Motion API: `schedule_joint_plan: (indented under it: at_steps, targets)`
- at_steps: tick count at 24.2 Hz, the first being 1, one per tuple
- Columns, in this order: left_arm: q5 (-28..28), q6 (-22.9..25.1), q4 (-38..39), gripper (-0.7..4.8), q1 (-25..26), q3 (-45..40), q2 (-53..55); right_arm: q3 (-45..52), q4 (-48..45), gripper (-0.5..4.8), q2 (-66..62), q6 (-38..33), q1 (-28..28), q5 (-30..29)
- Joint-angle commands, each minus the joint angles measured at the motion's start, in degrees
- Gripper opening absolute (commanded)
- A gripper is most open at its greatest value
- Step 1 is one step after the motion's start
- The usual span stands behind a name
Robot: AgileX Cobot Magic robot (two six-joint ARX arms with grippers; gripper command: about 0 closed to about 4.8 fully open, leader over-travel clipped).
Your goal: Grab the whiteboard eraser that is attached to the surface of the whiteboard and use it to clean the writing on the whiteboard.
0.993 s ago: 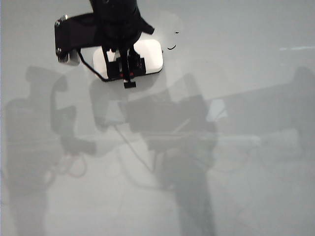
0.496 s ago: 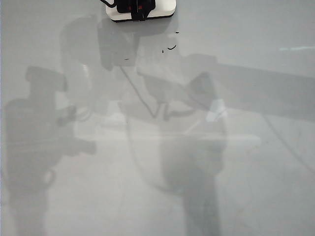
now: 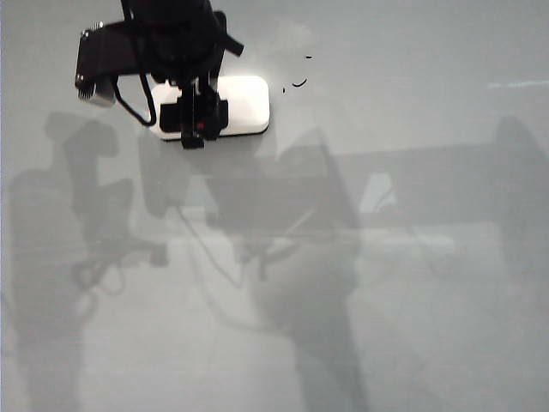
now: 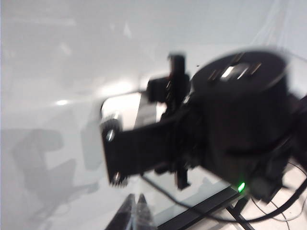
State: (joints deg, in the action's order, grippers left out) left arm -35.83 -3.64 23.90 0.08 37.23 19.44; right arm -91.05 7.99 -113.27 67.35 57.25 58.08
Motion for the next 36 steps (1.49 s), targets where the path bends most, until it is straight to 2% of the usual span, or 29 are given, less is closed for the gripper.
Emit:
schedule_joint_plan:
  at_steps: [1,3,5,8,15,19,22,25,28,30,31,33,35,36]
  targets:
    - [-0.4,0.1,-0.9,-0.06,-0.1,0.6,-0.2,-0.2,3.5,2.60,-0.1,-5.4,-1.0,0.1]
    - [-0.2,0.2,-0.8,-0.06,-0.1,0.6,-0.2,-0.1,7.4,2.60,0.8,-8.4,-1.0,3.2]
    - [0.1,0.2,-0.8,-0.06,-0.1,0.5,-0.2,-0.1,13.1,2.60,3.2,-14.2,-0.9,2.9]
    - [0.2,0.2,-0.8,-0.06,-0.1,0.5,-0.2,1.4,17.7,2.60,7.1,-19.3,-0.9,2.8]
    - [0.2,0.2,-0.8,-0.06,-0.1,0.5,-0.2,8.3,20.1,2.60,16.5,-18.9,-1.0,4.7]
    - [0.2,0.2,-0.8,-0.06,-0.1,0.5,-0.2,8.4,16.0,2.60,19.6,-12.3,-1.6,3.3]
    - [0.2,0.2,-0.8,-0.06,-0.1,0.5,-0.2,8.4,17.9,2.60,22.5,-11.1,-1.3,3.6]
    - [0.2,0.2,-0.8,-0.06,-0.1,0.5,-0.2,9.0,22.7,2.59,27.9,-13.2,1.1,3.9]
    - [0.2,0.2,-0.8,-0.06,-0.1,0.5,-0.2,14.6,23.0,2.54,34.2,-13.4,3.4,3.8]
    - [0.2,0.2,-0.8,-0.06,-0.1,0.5,-0.2,20.7,19.7,2.51,38.1,-13.3,4.6,3.7]
    - [0.2,0.2,-0.8,-0.06,-0.1,0.5,-0.2,23.6,14.8,2.51,38.9,-12.2,4.5,3.2]
    - [0.2,0.2,-0.8,-0.06,-0.1,0.5,-0.2,26.9,7.3,2.51,38.9,-7.5,3.5,1.9]
    - [0.2,0.2,-0.8,-0.06,-0.1,0.5,-0.2,32.8,-4.7,2.51,38.1,3.3,1.0,-1.9]
    - [0.2,0.2,-0.8,-0.06,-0.1,0.5,-0.3,34.3,-8.8,2.51,37.6,6.1,0.3,-2.8]
